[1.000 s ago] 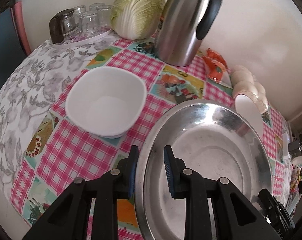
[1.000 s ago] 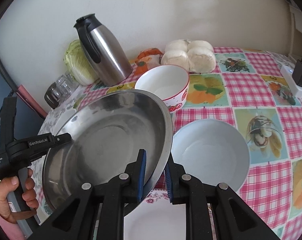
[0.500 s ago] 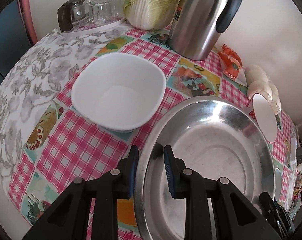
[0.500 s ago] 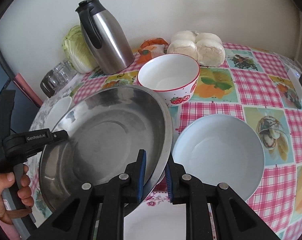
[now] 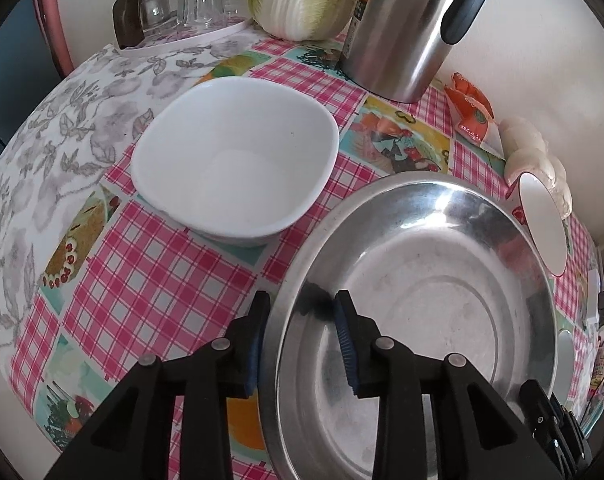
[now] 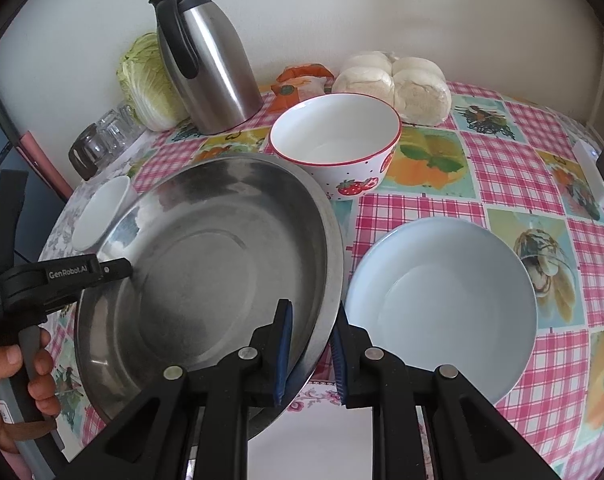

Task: Organize plates and bowls

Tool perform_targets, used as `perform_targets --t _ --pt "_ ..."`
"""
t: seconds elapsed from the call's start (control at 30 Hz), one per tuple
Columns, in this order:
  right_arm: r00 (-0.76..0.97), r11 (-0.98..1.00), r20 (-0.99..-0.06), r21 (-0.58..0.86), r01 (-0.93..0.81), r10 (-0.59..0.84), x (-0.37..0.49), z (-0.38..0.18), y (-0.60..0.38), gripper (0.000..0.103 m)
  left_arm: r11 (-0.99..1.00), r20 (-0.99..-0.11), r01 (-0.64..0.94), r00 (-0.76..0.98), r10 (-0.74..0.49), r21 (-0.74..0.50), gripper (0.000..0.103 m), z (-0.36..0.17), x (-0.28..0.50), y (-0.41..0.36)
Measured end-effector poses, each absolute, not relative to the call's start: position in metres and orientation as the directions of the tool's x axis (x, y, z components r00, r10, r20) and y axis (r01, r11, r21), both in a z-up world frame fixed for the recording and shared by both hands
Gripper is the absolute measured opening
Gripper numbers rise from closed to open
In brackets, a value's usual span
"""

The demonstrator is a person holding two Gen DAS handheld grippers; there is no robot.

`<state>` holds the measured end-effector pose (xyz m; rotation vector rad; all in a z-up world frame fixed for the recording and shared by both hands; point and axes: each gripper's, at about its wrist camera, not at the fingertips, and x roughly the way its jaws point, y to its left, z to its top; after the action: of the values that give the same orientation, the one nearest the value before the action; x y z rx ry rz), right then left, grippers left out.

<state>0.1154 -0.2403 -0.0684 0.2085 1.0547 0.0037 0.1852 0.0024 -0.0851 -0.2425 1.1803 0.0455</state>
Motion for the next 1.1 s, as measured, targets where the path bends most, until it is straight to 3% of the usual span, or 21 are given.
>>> perform_targets --t 0.13,0.3,0.83,1.1 --pt "0.481 0.980 -0.871 0.168 0.103 0.098 0.115 -0.067 -0.241 0.023 0.970 -0.922 -0.166 0.373 -0.104 -0.176 0.034 -0.087 0.185 0.003" --pt "0.462 0.978 -0.877 0.192 0.086 0.132 0.115 -0.066 -0.235 0.051 0.974 -0.929 -0.155 0.356 -0.103 -0.167 0.035 -0.084 0.184 0.001" --pt "0.401 0.933 -0.892 0.305 0.189 0.211 0.112 -0.066 -0.248 0.055 0.973 -0.944 -0.178 0.318 -0.084 -0.146 0.035 -0.077 0.178 0.010" --pt "0.374 0.934 -0.910 0.276 0.227 0.178 0.103 -0.057 -0.247 0.055 0.978 -0.946 -0.147 0.310 -0.094 -0.145 0.035 -0.066 0.175 0.002"
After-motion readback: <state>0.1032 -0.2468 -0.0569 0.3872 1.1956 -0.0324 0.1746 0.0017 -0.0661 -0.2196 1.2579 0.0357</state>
